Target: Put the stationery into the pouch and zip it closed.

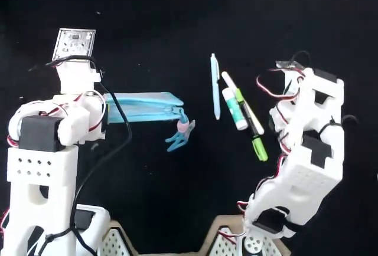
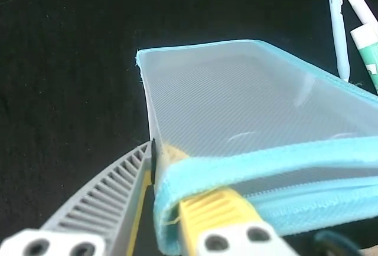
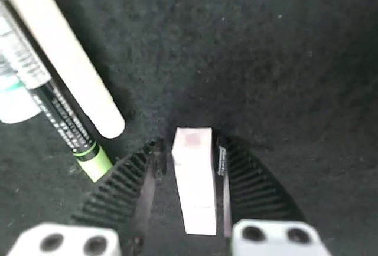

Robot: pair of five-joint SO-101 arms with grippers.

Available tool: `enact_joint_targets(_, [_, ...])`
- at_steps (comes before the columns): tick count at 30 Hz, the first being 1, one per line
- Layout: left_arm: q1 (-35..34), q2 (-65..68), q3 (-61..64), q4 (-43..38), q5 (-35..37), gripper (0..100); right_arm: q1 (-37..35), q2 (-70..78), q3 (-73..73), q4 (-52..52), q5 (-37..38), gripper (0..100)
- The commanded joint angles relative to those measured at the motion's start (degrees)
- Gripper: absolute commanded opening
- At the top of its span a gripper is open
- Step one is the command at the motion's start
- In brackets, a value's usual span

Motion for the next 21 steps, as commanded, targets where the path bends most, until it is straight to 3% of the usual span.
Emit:
enact_joint_targets(1, [0.8, 0.4, 0.6, -0.5, -0.3, 3, 0.7, 0.0, -2.9, 0.6, -0.4, 13.4])
enact_joint_targets(7, [0.8, 0.4, 0.6, -0.4, -0.3, 3, 1.6, -0.1, -3.0, 0.7, -0.1, 13.1])
enact_joint_targets(16, [0.8, 0.4, 0.6, -0.5, -0.4, 3, 4.6, -2.5, -0.4, 0.3, 10.3, 13.4])
enact_joint_targets(21, [0.8, 0.4, 0.6, -0.3, -0.2, 3, 4.5, -2.2, -0.3, -1.7, 11.1, 13.1])
